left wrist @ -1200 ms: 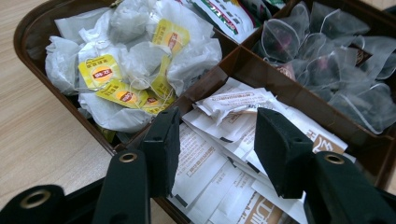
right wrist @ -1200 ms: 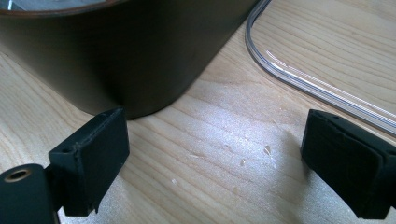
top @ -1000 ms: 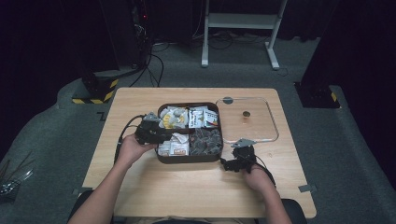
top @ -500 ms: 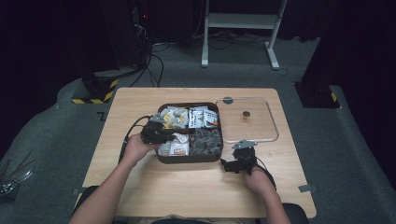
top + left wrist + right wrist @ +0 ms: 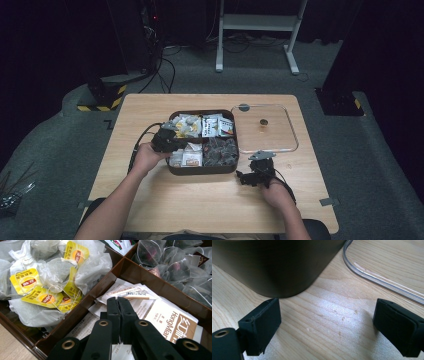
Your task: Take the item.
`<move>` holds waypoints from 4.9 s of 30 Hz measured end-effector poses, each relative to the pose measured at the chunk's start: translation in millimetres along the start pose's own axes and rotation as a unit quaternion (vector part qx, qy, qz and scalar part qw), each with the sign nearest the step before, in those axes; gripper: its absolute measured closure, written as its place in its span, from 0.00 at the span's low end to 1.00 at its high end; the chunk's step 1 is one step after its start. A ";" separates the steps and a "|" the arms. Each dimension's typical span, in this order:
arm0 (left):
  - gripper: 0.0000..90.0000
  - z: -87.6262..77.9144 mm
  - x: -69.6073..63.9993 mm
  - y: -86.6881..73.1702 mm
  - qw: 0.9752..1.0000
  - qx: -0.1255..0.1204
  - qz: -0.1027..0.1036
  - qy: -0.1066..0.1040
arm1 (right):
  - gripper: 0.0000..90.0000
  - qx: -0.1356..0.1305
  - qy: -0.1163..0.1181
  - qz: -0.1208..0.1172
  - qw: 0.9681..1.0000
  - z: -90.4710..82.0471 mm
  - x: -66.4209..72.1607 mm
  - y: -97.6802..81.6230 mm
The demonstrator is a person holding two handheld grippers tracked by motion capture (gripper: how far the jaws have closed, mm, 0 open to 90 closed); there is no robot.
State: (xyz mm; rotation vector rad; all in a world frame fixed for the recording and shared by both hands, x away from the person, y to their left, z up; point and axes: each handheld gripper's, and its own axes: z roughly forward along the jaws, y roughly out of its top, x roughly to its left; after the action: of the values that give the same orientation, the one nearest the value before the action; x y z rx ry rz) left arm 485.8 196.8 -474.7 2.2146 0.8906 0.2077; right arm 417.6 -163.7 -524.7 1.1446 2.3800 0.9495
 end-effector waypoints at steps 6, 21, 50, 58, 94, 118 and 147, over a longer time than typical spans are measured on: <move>0.99 -2.0 0.0 0.3 1.000 -0.001 -0.001 -0.003 | 0.09 0.000 0.000 0.000 1.000 0.0 0.0 0.0; 0.99 -16.7 -2.5 1.3 1.000 -0.021 -0.008 -0.006 | 0.09 0.001 0.001 0.003 1.000 0.0 0.3 0.0; 0.99 -53.0 13.1 -6.7 0.998 -0.042 -0.042 -0.001 | 0.09 0.001 0.002 0.003 1.000 0.0 0.3 0.1; 0.99 -66.3 19.5 -14.3 0.997 -0.051 -0.058 0.006 | 0.09 0.000 0.006 -0.004 1.000 0.7 -1.1 0.6; 0.99 -99.5 62.9 -54.5 0.989 -0.055 -0.123 0.059 | 0.09 -0.001 0.010 -0.008 1.000 3.4 -2.6 3.2; 0.99 -49.9 91.9 -65.3 0.986 -0.002 -0.150 0.076 | 0.09 -0.001 0.005 -0.003 1.000 1.8 -1.0 1.6; 0.66 -56.4 86.4 -67.1 0.985 -0.021 -0.163 0.057 | 0.09 0.000 0.005 -0.002 1.000 1.3 -0.9 1.4</move>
State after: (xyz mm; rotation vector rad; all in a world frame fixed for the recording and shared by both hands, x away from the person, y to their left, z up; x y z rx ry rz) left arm 492.3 318.8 -489.6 1.9987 1.2850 0.1962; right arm 419.6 -163.2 -524.7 1.1364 2.3907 0.9554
